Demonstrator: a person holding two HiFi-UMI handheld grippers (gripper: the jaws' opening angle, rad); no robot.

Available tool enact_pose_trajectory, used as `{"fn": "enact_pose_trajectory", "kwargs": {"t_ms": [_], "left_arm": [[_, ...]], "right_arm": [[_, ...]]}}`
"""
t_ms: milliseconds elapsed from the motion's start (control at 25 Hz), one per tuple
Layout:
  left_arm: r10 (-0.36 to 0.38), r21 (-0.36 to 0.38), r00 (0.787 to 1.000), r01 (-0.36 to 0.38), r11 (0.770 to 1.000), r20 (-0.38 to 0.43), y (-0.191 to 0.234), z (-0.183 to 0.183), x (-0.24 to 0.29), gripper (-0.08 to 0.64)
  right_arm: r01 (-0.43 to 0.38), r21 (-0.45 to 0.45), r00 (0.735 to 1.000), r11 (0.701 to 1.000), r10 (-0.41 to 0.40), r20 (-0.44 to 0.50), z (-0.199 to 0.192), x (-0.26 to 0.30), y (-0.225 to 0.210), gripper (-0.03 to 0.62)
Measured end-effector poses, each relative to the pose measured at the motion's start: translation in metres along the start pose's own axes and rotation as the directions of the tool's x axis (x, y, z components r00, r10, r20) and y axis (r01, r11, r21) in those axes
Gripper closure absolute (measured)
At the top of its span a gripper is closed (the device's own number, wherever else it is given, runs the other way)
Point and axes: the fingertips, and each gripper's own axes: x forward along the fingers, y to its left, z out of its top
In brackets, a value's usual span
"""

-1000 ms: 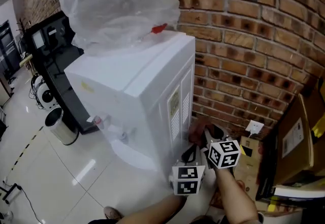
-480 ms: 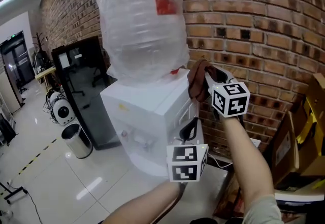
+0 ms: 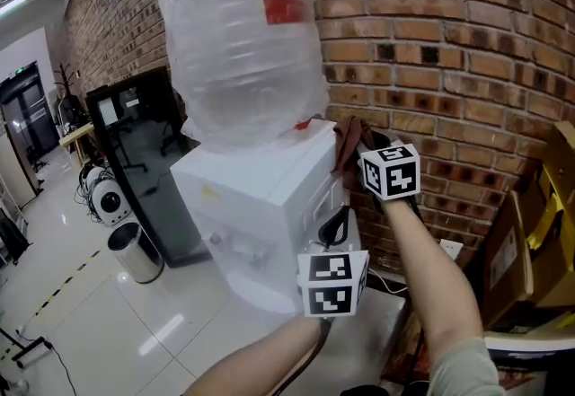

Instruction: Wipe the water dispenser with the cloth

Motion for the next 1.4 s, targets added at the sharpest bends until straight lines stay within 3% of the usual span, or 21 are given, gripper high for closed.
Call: {"fn": "enact_pose_trajectory", "kwargs": {"t_ms": [520,880,1120,1400], "left_arm": [[-0.041,-0.054,0.977,0.031,0.998,-0.208,-0.017,-0.153,0.009,0.56],[-0.056,-0.086,0.938,0.029,0.996,-0.342,-0.021,-0.272,-0.005,0.56],[-0.061,-0.1,0.886,0.016,0.995,-0.46,-0.023,-0.368,-0.017,0.56],[-0.061,-0.095,0.833,0.01,0.995,-0.551,-0.02,-0.448,-0.024,0.56]], "right_arm": [[-0.027,0.104,0.977,0.994,0.048,-0.209,-0.178,-0.014,0.029,0.508],[-0.043,0.189,0.939,0.981,0.104,-0.327,-0.297,-0.033,0.054,0.508],[-0.043,0.246,0.903,0.968,0.143,-0.406,-0.391,-0.05,0.073,0.508],[-0.015,0.296,0.84,0.955,0.173,-0.514,-0.494,-0.065,0.094,0.508]]}}
